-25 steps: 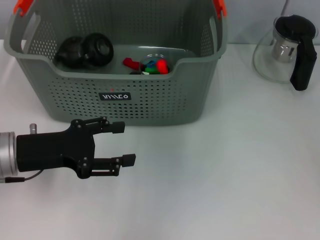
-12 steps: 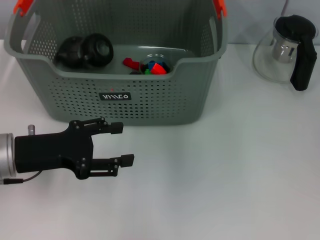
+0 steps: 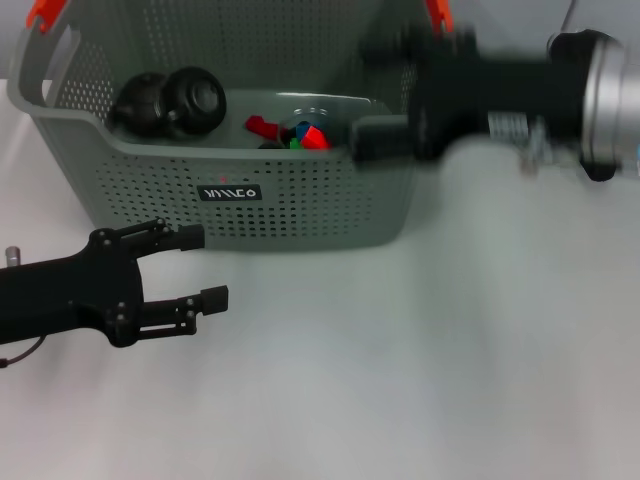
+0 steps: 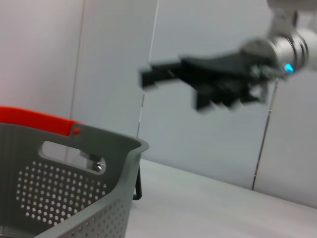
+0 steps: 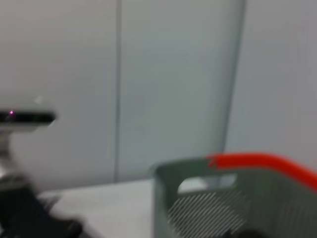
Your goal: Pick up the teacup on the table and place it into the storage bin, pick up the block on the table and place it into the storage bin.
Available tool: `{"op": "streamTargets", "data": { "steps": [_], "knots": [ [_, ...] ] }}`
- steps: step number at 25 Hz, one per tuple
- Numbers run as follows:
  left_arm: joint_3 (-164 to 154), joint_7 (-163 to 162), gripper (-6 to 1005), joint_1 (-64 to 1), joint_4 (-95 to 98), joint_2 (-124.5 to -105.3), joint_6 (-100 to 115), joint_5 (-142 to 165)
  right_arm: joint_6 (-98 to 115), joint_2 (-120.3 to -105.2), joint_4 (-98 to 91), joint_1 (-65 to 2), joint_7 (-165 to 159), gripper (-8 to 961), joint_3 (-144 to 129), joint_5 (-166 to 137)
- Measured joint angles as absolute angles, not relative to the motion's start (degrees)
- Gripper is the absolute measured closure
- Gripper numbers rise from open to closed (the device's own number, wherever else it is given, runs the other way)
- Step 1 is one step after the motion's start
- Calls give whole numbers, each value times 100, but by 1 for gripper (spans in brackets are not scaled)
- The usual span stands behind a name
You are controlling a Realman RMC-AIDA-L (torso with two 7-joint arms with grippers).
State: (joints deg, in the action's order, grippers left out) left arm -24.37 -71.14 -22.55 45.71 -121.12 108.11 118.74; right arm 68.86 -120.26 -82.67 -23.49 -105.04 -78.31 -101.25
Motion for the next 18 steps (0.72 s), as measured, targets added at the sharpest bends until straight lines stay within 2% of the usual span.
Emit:
{"op": "streamTargets", "data": {
  "steps": [5, 12, 18],
  "knots": [
    [-2425, -7094, 182, -2241, 4522, -12124, 10699, 11874, 7371, -12027, -7326, -2081, -9387, 15, -7819, -9752],
    [-2467, -7093, 182, -2241, 4393, -12158, 10659, 11874, 7398, -12014, -5685, -2243, -8464, 17, -7559, -9675],
    [-2668, -7079, 182, -2230, 4273, -12206, 10498, 11877, 7446, -12009, -5349, -2259, -8104, 19, -7277, -9713]
  ]
}}
